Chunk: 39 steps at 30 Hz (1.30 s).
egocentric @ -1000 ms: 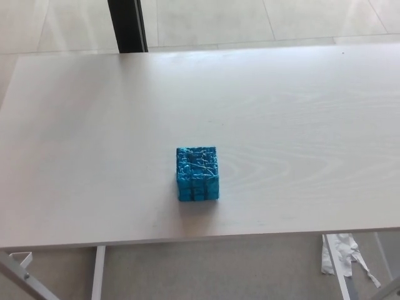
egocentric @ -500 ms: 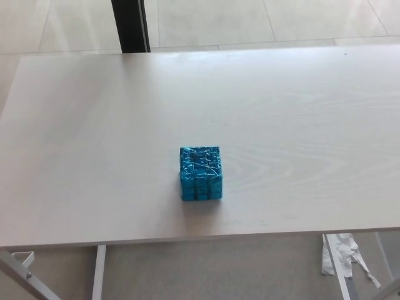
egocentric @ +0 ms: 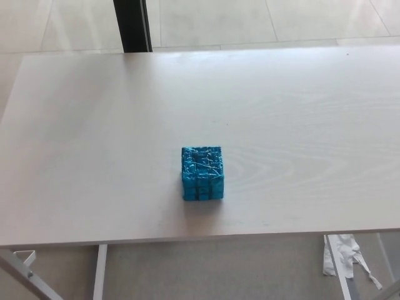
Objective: The robot uses its right hand to pick up a cube kept in the middle of the desk infront of it and hands it to a person
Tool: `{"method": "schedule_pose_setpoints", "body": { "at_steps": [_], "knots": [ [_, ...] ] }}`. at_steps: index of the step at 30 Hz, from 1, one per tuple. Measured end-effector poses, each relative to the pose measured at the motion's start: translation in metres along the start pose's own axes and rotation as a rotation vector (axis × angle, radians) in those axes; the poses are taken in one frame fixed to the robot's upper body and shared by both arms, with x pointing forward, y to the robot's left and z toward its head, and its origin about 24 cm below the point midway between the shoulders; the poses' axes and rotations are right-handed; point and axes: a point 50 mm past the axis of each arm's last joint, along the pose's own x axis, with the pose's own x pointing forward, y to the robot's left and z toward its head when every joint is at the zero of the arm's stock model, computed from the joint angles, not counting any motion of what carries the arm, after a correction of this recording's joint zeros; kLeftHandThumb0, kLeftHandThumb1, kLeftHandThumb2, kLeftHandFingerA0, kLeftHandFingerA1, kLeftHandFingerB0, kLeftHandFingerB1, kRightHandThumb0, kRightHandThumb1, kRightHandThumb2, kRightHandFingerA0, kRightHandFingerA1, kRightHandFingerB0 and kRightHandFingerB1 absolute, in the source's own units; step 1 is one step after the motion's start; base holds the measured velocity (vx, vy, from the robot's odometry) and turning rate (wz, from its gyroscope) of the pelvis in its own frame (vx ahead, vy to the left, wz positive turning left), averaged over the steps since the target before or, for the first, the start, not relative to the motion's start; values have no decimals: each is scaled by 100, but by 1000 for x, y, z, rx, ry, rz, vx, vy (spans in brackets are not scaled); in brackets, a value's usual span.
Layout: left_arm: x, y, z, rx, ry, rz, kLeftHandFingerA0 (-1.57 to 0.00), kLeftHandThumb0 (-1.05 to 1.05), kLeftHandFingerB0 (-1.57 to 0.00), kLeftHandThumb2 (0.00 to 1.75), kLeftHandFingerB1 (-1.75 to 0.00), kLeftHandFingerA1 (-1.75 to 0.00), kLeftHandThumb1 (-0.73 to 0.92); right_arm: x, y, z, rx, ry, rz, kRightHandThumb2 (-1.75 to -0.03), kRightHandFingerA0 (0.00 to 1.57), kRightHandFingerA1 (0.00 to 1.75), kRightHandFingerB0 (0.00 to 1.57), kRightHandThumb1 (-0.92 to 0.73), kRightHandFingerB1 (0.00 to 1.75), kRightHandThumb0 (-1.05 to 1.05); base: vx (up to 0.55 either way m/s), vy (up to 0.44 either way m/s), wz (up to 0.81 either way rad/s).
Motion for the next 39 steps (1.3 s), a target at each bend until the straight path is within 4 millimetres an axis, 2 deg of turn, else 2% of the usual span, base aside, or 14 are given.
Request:
{"method": "schedule_pose_setpoints", "body": {
  "at_steps": [2, 5, 6, 8, 9, 11, 12, 15, 23, 26, 29, 37, 38, 39],
  "knots": [
    [0, 1, 2, -51, -13, 9, -84, -59, -67, 57, -47, -60, 56, 0, -2, 2, 15, -16, -24, -58, 101, 139, 48, -53, 38, -58, 0, 0, 0],
    [0, 3, 3, -131, -34, 27, -74, -60, -64, 57, -45, -55, 56, 1, -6, 10, 72, -56, -72, -76, 117, 144, 44, -43, 50, -62, 0, 0, 0],
    [0, 3, 4, -153, -42, 32, -67, -59, -63, 58, -43, -47, 57, 1, -7, 12, 94, -69, -89, -59, 107, 154, 44, -52, 38, -54, 0, 0, 0],
    [0, 3, 6, -198, -56, 46, -69, -61, -66, 58, -43, -51, 57, 3, -8, 23, 135, -111, -114, -57, 80, 76, 41, -53, 36, -61, 0, 0, 0],
    [0, 4, 7, -218, -64, 52, -71, -62, -64, 58, -43, -53, 55, 3, -9, 32, 148, -148, -123, -84, 67, 65, 32, -48, 45, -77, 0, 0, 0],
    [1, 4, 10, -248, -77, 60, -72, -62, -67, 58, -44, -53, 56, 2, -11, 48, 154, -222, -134, -58, 64, 56, 38, -54, 33, -73, 0, 0, 0],
    [1, 3, 11, -257, -82, 62, -71, -63, -67, 58, -43, -53, 56, 1, -12, 56, 153, -257, -136, -83, 54, 60, 31, -44, 45, -72, 0, 0, 0],
    [1, 3, 12, -265, -86, 64, -73, -65, -67, 58, -44, -54, 57, -2, -12, 73, 154, -337, -132, -58, 46, 51, 33, -57, 32, -73, 0, 0, 0],
    [2, -2, 12, -268, -84, 55, -73, -68, -59, 59, -42, -55, 60, -23, -2, 136, 156, -629, -80, -56, 52, 50, 47, -51, 41, -76, 0, 0, 0],
    [2, -4, 11, -268, -81, 49, -72, -67, -55, 59, -41, -52, 63, -35, 6, 159, 158, -735, -51, -81, 34, 54, 28, -44, 44, -67, 0, 0, 0],
    [2, -5, 11, -265, -79, 48, -73, -68, -53, 60, -40, -52, 63, -47, 16, 180, 156, -828, -13, -56, 38, 44, 34, -56, 31, -62, 0, 0, 0],
    [2, -6, 8, -245, -68, 44, -89, -68, -55, 60, -43, -68, 62, -96, 68, 245, 165, -1119, 177, -58, 28, 48, 29, -56, 35, -70, 0, 0, 0],
    [2, -6, 8, -242, -67, 43, -91, -69, -56, 59, -43, -73, 62, -104, 77, 252, 166, -1153, 209, -85, 23, 54, 19, -46, 45, -74, 0, 0, 0],
    [2, -6, 7, -238, -66, 41, -85, -73, -49, 94, -56, -77, 52, -115, 89, 261, 166, -1199, 255, -84, 20, 55, 16, -46, 45, -72, 0, 0, 0]
  ]
}}
